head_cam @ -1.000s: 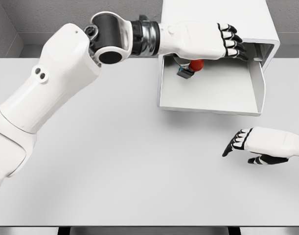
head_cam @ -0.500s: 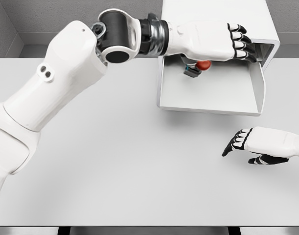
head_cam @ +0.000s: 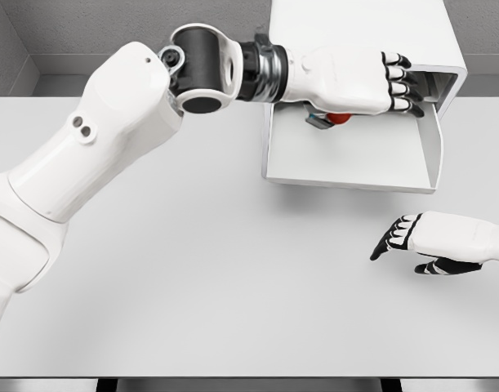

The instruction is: Slide open multi-storey tabletop storage cabinets and put open load switch and slide close multi-storey tabletop storage cabinets

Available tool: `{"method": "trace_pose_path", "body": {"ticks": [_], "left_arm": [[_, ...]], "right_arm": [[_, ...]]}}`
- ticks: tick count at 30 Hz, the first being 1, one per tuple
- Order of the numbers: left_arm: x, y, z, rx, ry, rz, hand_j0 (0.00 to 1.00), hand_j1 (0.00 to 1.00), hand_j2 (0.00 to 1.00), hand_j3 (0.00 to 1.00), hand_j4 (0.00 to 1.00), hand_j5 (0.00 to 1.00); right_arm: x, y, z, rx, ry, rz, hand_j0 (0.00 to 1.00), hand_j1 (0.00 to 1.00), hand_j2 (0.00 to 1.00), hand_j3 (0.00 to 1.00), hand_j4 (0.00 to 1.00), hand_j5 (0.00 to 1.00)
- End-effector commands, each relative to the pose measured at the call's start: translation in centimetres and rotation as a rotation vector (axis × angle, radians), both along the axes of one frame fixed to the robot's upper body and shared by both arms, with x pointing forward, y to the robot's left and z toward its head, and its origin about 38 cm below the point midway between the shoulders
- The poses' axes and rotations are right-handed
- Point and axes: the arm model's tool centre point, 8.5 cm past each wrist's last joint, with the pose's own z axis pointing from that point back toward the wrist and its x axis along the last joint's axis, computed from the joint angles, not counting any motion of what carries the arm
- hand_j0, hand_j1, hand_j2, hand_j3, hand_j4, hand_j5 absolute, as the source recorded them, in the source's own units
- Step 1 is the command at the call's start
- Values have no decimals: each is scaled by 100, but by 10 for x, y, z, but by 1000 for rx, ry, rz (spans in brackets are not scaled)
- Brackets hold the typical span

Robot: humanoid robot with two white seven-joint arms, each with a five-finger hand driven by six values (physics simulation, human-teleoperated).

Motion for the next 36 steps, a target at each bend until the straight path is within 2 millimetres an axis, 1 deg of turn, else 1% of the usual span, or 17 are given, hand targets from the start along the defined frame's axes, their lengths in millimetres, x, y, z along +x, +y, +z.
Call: {"method": "trace_pose_path", "body": {"ticks": [1, 2, 3, 4, 6, 9, 12, 13, 14, 15, 16, 25, 28, 30, 33, 34, 36], "left_arm": [[0, 1, 3, -12, 5, -3, 100, 100, 100, 100, 100, 100], [-2, 8, 21, -108, 78, -33, 100, 100, 100, 100, 100, 100], [1, 9, 8, -36, 47, 0, 100, 100, 100, 100, 100, 100], [3, 7, 2, 6, 7, 18, 100, 100, 100, 100, 100, 100], [2, 9, 7, -23, 33, 7, 100, 100, 100, 100, 100, 100], [2, 9, 3, -11, 30, 10, 100, 100, 100, 100, 100, 100], [-1, 10, 5, -23, 40, -2, 100, 100, 100, 100, 100, 100], [-2, 7, -2, 0, 41, -6, 100, 100, 100, 100, 100, 100], [12, 20, 10, -45, 62, 37, 100, 100, 100, 100, 100, 100], [0, 12, 3, -15, 52, 1, 100, 100, 100, 100, 100, 100], [-4, 9, 0, 2, 39, -12, 100, 100, 100, 100, 100, 100], [-19, -1, 10, -17, 13, -59, 100, 100, 100, 100, 100, 100], [-34, -1, 20, -36, -4, -111, 100, 100, 100, 100, 100, 100], [-39, 6, 22, -43, -5, -123, 100, 100, 100, 100, 100, 100], [-43, 25, 21, -43, 0, -122, 100, 100, 100, 100, 100, 100], [-43, 33, 19, -39, -4, -115, 100, 100, 100, 100, 100, 100], [-38, 61, 10, -39, 42, -81, 100, 100, 100, 100, 100, 100]], "right_arm": [[0, 0, 1, 4, 2, -3, 76, 76, 76, 76, 76, 76], [0, 0, 1, 4, 2, -3, 76, 76, 76, 76, 76, 76], [0, 0, 1, 4, 2, -3, 76, 76, 76, 76, 76, 76], [0, 0, 1, 4, 2, -3, 76, 76, 76, 76, 76, 76], [0, 0, 1, 4, 2, -3, 76, 76, 76, 76, 76, 76], [0, 0, 1, 4, 2, -3, 76, 76, 76, 76, 76, 76], [0, 0, 1, 4, 2, -3, 76, 76, 76, 76, 76, 76], [0, 0, 1, 4, 2, -3, 76, 76, 76, 76, 76, 76], [0, 0, 1, 6, 3, -4, 76, 76, 76, 76, 76, 76], [0, 0, 1, 4, 2, -3, 76, 76, 76, 76, 76, 76], [0, 0, 1, 6, 3, -4, 76, 76, 76, 76, 76, 76], [0, 0, 1, 4, 2, -3, 76, 76, 76, 76, 76, 76], [1, 0, 2, 13, -1, -5, 76, 76, 76, 76, 76, 76], [2, 4, 3, 38, -1, -3, 76, 76, 76, 76, 76, 76], [2, 8, 2, 67, 2, -3, 76, 76, 76, 76, 76, 76], [3, 8, 3, 71, 3, -4, 76, 76, 76, 76, 76, 76], [3, 9, 5, 83, 2, -5, 72, 72, 72, 72, 72, 72]]}}
